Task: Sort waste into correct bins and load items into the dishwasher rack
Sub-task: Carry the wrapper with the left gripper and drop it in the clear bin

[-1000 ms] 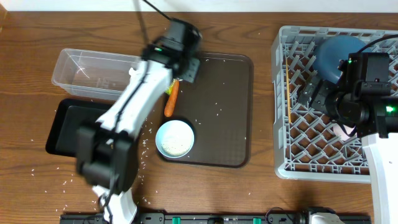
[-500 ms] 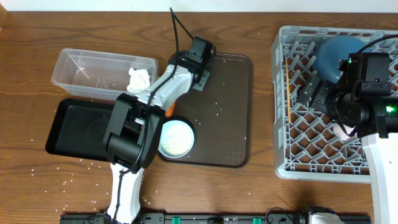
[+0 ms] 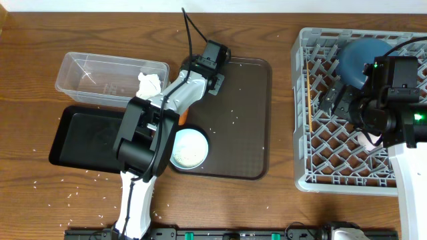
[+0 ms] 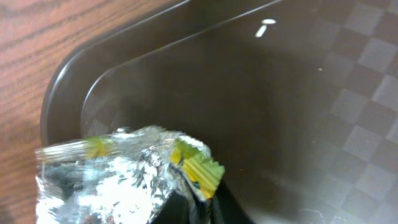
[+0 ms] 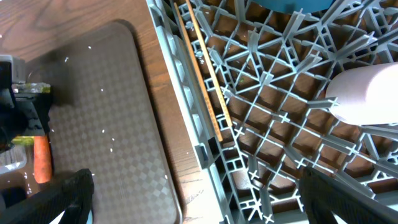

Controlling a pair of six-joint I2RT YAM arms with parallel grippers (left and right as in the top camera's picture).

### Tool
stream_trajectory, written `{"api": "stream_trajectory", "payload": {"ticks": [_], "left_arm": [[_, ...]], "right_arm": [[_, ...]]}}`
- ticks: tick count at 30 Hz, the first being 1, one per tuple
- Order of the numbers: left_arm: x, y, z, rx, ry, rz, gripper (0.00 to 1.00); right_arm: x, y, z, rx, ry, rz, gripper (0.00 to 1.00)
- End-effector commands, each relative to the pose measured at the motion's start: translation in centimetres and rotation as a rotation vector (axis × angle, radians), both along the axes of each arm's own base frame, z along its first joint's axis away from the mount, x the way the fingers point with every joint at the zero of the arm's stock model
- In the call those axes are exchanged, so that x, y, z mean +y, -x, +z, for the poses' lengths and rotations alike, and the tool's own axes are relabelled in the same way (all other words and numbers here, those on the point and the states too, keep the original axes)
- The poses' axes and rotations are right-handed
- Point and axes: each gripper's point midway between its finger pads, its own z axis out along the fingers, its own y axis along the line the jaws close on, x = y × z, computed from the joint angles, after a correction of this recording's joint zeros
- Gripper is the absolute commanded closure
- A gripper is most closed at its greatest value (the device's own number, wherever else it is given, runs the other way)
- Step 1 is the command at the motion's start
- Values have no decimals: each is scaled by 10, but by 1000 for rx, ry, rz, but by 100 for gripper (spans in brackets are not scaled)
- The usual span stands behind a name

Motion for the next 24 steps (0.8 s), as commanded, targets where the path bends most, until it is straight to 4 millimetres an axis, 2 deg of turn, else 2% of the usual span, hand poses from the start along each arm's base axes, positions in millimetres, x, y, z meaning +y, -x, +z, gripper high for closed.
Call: {"api": "stream_trajectory", "payload": {"ticks": [1,4,9,11,14,17,19,24], "left_arm": [[3,3,2,5,-6,11,94],[0,2,29,-25,10,8,94],[0,8,106,-125,75,21,94],[3,15,138,-164,97,25,94],[11,29,175,-199,113,28,94],[27,44,194,-197,121,82,94],[52,46,200,-210,125,225,94],[112,41,196,-234,246,630,94]], "right_arm": [[7,-1,0,-1,3,29,1],[7,0,0,3,2,30,1],[7,1,0,5,0,31,1],[7,1,0,5,-1,30,1],[7,1,0,5,0,31,1],[7,1,0,5,0,31,1],[7,1,0,6,-1,31,1],[7,0,0,4,0,31,1]]}}
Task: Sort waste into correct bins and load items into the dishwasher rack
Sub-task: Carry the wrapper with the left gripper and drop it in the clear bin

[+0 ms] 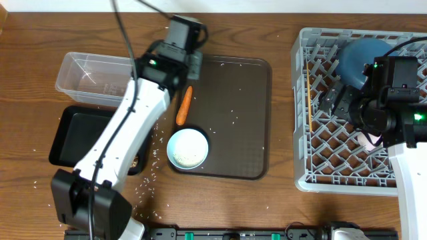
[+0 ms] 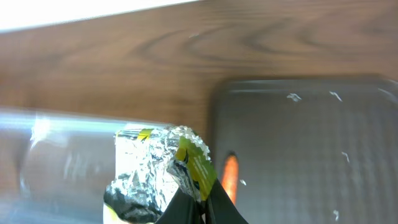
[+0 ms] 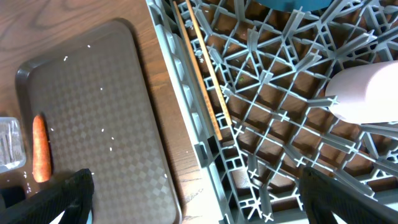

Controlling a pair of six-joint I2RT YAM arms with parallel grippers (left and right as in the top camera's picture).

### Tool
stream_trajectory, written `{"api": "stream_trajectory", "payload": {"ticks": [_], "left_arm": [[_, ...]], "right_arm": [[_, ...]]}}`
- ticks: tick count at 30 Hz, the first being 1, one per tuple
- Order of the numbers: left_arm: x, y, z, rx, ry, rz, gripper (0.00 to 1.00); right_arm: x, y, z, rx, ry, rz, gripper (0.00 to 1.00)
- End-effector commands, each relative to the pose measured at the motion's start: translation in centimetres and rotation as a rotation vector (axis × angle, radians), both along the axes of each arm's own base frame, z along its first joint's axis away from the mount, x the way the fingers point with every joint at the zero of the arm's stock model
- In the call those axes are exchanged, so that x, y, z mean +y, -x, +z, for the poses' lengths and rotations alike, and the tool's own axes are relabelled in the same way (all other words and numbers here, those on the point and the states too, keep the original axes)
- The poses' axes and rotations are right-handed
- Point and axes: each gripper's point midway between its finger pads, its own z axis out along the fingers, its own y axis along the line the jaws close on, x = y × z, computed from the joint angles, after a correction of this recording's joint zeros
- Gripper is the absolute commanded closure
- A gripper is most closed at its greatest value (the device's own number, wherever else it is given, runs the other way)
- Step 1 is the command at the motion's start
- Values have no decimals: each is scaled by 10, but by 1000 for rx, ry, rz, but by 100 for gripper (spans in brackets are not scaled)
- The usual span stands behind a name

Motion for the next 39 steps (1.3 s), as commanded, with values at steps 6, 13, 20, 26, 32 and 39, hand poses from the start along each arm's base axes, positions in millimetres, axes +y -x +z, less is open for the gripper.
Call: {"api": "stream_trajectory", "payload": {"ticks": [6,13,20,26,32,39], "left_arm": [[118,1,-36,-70,448,903,94],[154,5,-67,-159,692,1271,93],[146,-27,-54,-262,837,1193,94],[147,-40,-42,-326,883,1166,94],[145,-33,-49,-257,745,1061,75],[135,-10,-33,-128,461,719,35]], "right_arm": [[7,3,-1,14,0,31,1],[7,4,-2,21,0,31,1],[7,6,-3,30,0,30,1],[7,6,-3,30,0,31,1],[7,8,-4,39,0,31,1],[7,8,-4,39,1,31,1]]}}
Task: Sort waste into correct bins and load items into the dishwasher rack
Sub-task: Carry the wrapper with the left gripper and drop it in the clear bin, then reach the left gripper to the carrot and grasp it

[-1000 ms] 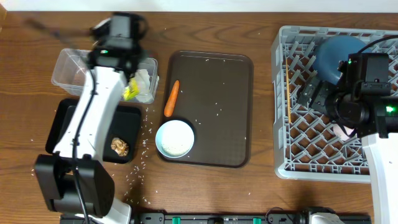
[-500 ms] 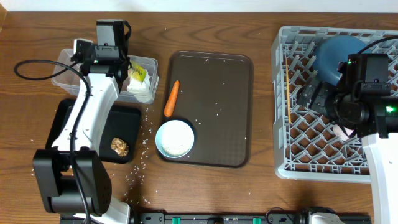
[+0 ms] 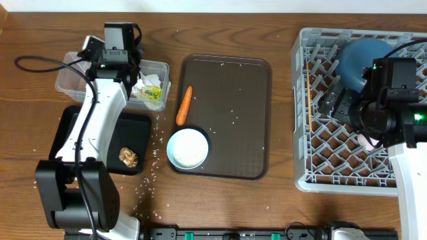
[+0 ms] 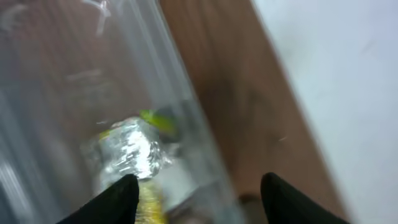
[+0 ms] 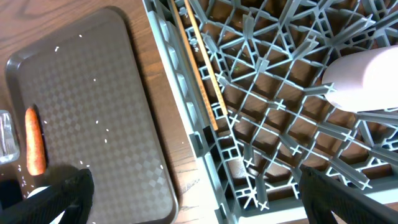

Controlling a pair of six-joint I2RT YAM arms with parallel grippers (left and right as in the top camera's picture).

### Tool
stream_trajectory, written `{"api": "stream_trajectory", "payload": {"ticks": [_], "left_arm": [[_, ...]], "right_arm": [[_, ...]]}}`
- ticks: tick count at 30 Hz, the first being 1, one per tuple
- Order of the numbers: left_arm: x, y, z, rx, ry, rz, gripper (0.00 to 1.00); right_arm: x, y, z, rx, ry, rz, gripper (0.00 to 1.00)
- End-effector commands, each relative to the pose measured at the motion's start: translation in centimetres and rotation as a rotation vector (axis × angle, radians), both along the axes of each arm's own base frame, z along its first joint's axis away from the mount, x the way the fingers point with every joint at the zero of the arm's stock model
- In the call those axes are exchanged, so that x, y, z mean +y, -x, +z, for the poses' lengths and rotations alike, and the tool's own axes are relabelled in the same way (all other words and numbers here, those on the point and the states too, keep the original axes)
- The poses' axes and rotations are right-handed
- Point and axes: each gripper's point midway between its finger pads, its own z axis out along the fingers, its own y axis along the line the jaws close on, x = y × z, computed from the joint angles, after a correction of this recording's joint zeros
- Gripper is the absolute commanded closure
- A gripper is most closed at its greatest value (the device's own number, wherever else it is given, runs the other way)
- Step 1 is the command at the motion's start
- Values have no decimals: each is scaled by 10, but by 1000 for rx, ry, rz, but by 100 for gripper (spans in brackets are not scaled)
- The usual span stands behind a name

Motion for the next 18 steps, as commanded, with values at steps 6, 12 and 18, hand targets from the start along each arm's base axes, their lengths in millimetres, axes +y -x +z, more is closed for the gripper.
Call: {"api": "stream_trajectory", "payload": {"ticks": [6,12,18], "left_arm": [[-100,41,42,42,-295,-921,36],[-155,95,-16,325,-442,-1272,36],[-164,98,-73,514,-540,-1334,36]], "right_arm": [[7,-1,1,-2,4,38,1],[7,-1,0,-2,12,54,1],[7,1,-1,7,11,54,1]]}}
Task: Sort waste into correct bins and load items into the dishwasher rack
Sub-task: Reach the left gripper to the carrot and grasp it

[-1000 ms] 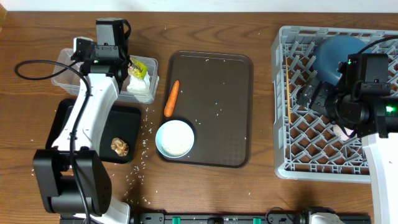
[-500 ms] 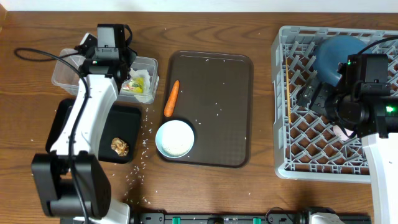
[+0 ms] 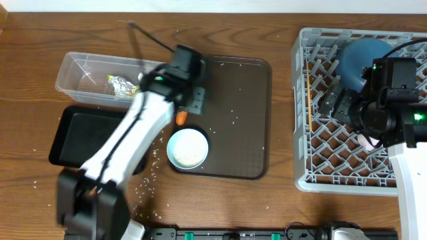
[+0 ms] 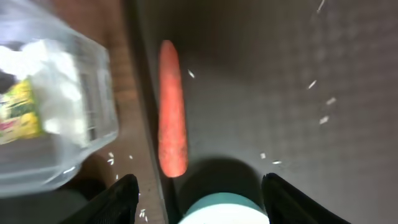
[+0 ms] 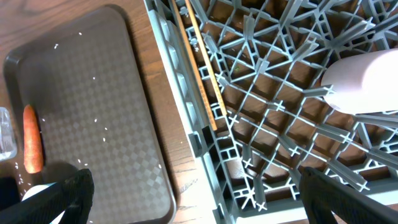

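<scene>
An orange carrot lies along the left edge of the brown tray, with a teal bowl just in front of it. My left gripper hangs open and empty above the carrot's near end and the bowl's rim. The crumpled foil wrapper rests inside the clear bin. My right gripper stands open over the left rim of the dishwasher rack, holding nothing. Most of the carrot is covered by the left gripper in the overhead view.
A black bin sits in front of the clear bin. The rack holds a blue bowl, a pale pink cup and a wooden chopstick. Rice grains are scattered on the tray and the table.
My left gripper, still open, has moved from above the clear bin to the tray's left edge over the carrot and bowl. The wrapper stays in the bin. The right arm has not moved.
My left gripper was shut on the foil wrapper at the tray's far left corner. Then it held the wrapper by the clear bin's edge. Then it was open above the bin with the wrapper inside. Now it hangs over the carrot.
</scene>
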Controlling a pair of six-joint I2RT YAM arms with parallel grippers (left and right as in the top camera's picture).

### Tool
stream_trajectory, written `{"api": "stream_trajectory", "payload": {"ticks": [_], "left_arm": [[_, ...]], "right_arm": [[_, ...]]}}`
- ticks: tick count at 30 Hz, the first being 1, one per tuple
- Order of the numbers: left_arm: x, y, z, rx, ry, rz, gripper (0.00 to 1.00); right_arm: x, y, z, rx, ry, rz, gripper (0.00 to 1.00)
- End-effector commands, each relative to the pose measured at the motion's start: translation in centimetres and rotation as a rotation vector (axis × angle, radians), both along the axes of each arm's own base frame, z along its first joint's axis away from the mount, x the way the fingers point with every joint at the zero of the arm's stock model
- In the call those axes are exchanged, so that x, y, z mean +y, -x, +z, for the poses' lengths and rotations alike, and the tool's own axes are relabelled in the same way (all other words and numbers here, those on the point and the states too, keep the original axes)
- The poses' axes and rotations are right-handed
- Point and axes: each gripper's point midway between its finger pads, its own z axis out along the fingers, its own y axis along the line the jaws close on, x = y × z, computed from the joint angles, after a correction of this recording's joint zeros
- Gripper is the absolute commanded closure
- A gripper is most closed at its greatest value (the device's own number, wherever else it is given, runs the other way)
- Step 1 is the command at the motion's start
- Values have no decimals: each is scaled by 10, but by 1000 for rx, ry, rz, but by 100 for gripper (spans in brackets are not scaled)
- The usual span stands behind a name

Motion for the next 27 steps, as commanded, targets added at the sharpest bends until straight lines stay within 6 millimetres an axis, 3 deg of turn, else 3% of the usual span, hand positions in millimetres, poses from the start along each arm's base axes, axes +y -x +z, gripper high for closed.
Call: {"api": "stream_trajectory", "payload": {"ticks": [1,7,15,18,27], "left_arm": [[11,-2,-35,45,-127,-56,36],[23,-16,-68,64,-210,-29,35],[20,-11,-98,136,-209,-44,42],[11,-7,-105,167,-162,-58,48],[-1,-1,-118,217,-95,-79,51]], "right_arm": [[7,1,-1,8,3,36,1],[7,4,-2,20,3,36,1],[7,4,-2,19,3,36,1],[7,4,-2,19,3,36,1],[7,5,-2,24,3,36,1]]}}
